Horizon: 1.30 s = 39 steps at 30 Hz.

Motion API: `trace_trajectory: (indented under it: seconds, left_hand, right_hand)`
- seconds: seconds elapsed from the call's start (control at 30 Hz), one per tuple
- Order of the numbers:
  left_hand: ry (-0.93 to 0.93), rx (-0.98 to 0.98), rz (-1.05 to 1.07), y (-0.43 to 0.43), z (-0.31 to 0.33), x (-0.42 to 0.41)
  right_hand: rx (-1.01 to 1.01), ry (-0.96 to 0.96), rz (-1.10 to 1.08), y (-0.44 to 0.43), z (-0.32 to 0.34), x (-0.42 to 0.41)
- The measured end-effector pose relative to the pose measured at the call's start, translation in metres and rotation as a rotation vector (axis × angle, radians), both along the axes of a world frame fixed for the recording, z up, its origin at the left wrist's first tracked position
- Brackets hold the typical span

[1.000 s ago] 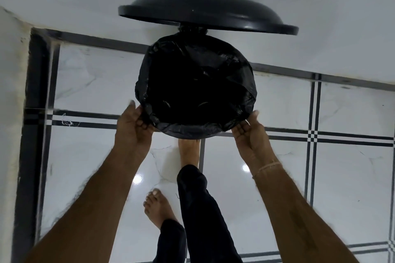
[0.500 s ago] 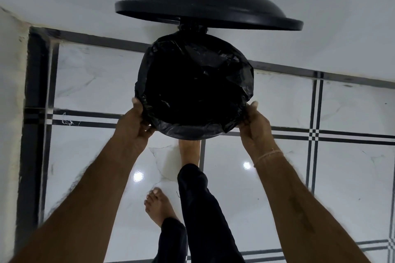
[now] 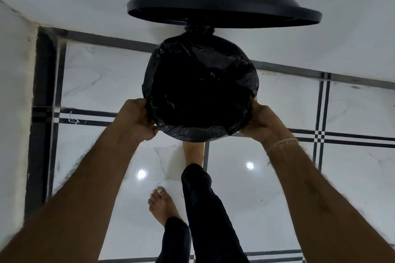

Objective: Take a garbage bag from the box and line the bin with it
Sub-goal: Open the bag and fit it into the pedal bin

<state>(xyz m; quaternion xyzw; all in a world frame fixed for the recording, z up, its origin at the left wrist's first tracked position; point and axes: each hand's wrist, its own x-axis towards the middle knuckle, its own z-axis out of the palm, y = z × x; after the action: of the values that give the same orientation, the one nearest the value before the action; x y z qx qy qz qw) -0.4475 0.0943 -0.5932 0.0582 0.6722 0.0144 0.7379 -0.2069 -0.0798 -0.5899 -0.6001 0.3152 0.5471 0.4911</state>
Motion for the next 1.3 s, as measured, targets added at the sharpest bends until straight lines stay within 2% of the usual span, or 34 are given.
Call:
trace_trajectory:
  seconds: [0.13, 0.23, 0.3, 0.37, 0.4, 0.47, 0.57, 0.67, 0.77, 0.83, 0.9, 0.97, 1.03, 1.1, 1.17, 1.23, 1.3]
  left_hand:
    - [0.025, -0.004, 0.004, 0.005, 0.006, 0.006]
    - [0.044, 0.104, -0.042, 0.002, 0.006, 0.014]
    - [0.194, 0.245, -0.090, -0.006, -0.001, 0.017]
    - [0.361, 0.391, -0.077, -0.007, -0.004, 0.021]
    - [0.366, 0.469, -0.038, -0.004, -0.004, 0.022]
    - [0.309, 0.686, -0.126, 0.004, -0.005, 0.028]
    - [0.175, 0.828, -0.296, 0.024, -0.015, 0.036]
    - [0.137, 0.840, -0.263, 0.046, -0.030, 0.038]
    - [0.035, 0.761, -0.318, 0.053, -0.031, 0.040]
    - [0.015, 0.743, -0.374, 0.055, -0.029, 0.040]
    - [0.014, 0.750, -0.331, 0.056, -0.026, 0.045]
    - [0.016, 0.834, -0.303, 0.061, -0.024, 0.050]
    - [-0.003, 0.959, -0.377, 0.066, -0.020, 0.060]
    - [0.015, 1.032, -0.533, 0.071, -0.019, 0.068]
    - [-0.006, 0.983, -0.549, 0.079, -0.020, 0.075]
    - [-0.053, 0.864, -0.480, 0.089, -0.020, 0.080]
    - [-0.067, 0.753, -0.428, 0.097, -0.021, 0.085]
  right_hand:
    - [-0.088, 0.045, 0.045, 0.002, 0.005, 0.009]
    - [-0.103, -0.054, -0.008, 0.013, 0.013, 0.005]
    - [-0.145, -0.223, -0.010, 0.015, 0.009, -0.002]
    - [-0.270, -0.500, 0.032, 0.018, 0.002, -0.009]
    - [-0.303, -0.639, 0.061, 0.022, 0.002, -0.012]
    - [-0.276, -0.846, 0.165, 0.035, 0.001, -0.014]
    - [-0.256, -0.969, 0.316, 0.050, -0.005, -0.009]
    - [-0.217, -0.928, 0.337, 0.062, -0.018, 0.011]
    - [-0.175, -0.706, 0.401, 0.074, -0.027, 0.034]
    - [-0.142, -0.637, 0.503, 0.075, -0.030, 0.046]
    - [-0.155, -0.686, 0.637, 0.076, -0.027, 0.055]
    - [-0.228, -0.843, 0.697, 0.083, -0.017, 0.055]
    - [-0.207, -0.989, 0.749, 0.090, -0.013, 0.053]
    - [-0.154, -1.022, 0.796, 0.099, -0.014, 0.047]
    - [-0.090, -0.980, 0.756, 0.106, -0.018, 0.049]
    - [-0.021, -0.843, 0.680, 0.116, -0.017, 0.056]
    - [-0.025, -0.734, 0.757, 0.123, -0.017, 0.066]
